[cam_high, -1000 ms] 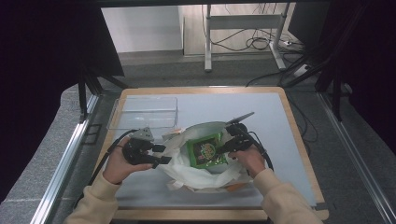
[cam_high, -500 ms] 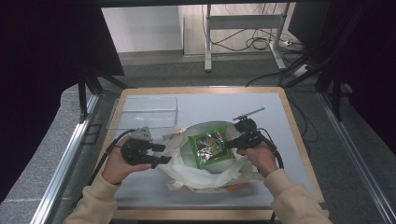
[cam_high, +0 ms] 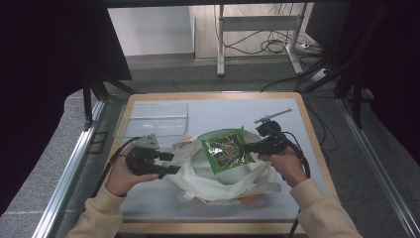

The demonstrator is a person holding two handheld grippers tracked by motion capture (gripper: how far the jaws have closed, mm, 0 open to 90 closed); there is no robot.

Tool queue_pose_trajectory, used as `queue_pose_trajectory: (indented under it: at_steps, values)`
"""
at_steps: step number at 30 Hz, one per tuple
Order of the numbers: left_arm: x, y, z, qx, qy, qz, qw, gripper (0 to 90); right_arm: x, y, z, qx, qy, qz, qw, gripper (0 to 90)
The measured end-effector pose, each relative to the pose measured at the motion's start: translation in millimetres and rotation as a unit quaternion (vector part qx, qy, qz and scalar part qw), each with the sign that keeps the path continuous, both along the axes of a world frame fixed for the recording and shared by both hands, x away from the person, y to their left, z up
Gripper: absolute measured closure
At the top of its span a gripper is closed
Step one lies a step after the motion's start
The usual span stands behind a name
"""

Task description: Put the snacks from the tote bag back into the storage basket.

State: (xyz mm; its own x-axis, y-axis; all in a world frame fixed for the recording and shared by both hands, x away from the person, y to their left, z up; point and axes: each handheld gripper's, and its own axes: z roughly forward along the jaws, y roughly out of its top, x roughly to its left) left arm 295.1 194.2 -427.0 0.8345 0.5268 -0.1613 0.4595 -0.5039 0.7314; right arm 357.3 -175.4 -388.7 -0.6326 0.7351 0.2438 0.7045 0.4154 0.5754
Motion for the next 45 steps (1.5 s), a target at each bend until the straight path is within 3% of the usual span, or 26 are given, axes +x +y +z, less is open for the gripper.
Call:
queue_pose_trajectory:
  at_steps: [7, 13, 17, 25, 29, 41, 45]
  values:
    - [0.5, 2.9, 1.5, 0.0, 0.004, 0.01, 0.9999, 42.9, -3.3, -4.4, 13.3, 0.001, -0.025, 0.026, 0.9993, 88.5]
    - [4.4, 7.4, 7.3, -0.028, 0.006, 0.017, 0.9994, 41.7, -6.4, -3.6, 21.1, 0.001, -0.041, 0.051, 0.9979, 88.5]
    - [7.5, 7.1, 14.0, -0.024, -0.007, 0.022, 0.9995, 42.1, -7.2, -3.3, 24.8, 0.001, -0.048, 0.06, 0.997, 88.5]
    - [16.5, 1.5, 20.3, -0.015, -0.008, 0.01, 0.9998, 41.8, -5.0, 1.8, 23.5, -0.005, -0.055, 0.082, 0.9951, 88.5]
    - [21.5, -3.5, 25.1, -0.02, -0.006, 0.002, 0.9998, 41.7, -6.0, 5.4, 23.7, -0.007, -0.062, 0.102, 0.9928, 88.5]
    - [42.3, -28.6, 40.2, -0.027, 0.008, -0.023, 0.9993, 42.3, -4.4, 14.1, 20.9, -0.013, -0.072, 0.125, 0.9895, 88.5]
    - [47.9, -37.0, 41.0, -0.01, 0.011, -0.038, 0.9992, 43.0, -4.0, 17.3, 19.5, -0.011, -0.076, 0.134, 0.988, 88.5]
